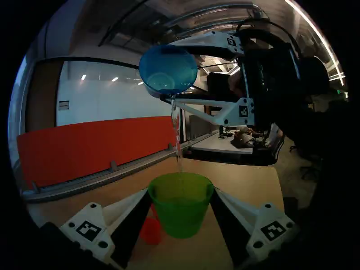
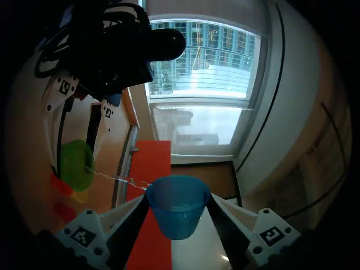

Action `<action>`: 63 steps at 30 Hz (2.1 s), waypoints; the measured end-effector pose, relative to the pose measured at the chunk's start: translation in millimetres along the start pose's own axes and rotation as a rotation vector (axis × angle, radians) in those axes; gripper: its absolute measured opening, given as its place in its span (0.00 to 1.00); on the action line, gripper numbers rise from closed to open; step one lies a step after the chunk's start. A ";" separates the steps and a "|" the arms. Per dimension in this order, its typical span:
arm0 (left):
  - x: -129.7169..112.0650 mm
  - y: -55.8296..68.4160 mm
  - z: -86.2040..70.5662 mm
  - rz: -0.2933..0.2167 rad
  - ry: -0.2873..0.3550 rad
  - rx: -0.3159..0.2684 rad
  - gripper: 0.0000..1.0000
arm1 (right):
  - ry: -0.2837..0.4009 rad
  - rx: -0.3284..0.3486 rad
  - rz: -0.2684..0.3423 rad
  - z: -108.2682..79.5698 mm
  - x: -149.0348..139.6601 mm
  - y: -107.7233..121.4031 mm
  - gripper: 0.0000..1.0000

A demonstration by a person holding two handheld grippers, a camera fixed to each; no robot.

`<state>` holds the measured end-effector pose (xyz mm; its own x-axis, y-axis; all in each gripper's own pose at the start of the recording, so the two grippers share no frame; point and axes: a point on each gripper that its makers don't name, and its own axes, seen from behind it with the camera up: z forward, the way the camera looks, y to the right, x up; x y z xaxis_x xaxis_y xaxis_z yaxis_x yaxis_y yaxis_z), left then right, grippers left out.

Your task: Pour water

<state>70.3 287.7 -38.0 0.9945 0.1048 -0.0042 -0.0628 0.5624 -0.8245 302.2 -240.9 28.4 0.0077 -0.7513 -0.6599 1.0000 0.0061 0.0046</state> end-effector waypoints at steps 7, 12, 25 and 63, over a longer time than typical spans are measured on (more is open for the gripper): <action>-1.1 -1.0 0.3 -0.003 0.000 0.000 0.87 | 0.003 -0.003 -0.039 -0.1 2.3 0.2 0.91; -1.0 -2.1 0.7 -0.003 0.000 0.003 0.87 | 0.010 -0.002 -0.065 0.7 5.3 0.1 0.91; -1.1 -3.7 0.5 -0.008 0.002 0.004 0.87 | 0.023 0.003 -0.087 0.2 13.1 -1.6 0.91; 5.2 -4.4 -4.9 -0.004 0.017 0.022 0.87 | 0.094 0.146 0.973 -27.9 43.6 -13.3 0.90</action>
<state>76.2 281.7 -37.2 0.9960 0.0889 -0.0110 -0.0608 0.5806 -0.8119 289.1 -255.3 -21.5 0.8329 -0.4060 -0.3760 0.5476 0.5071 0.6655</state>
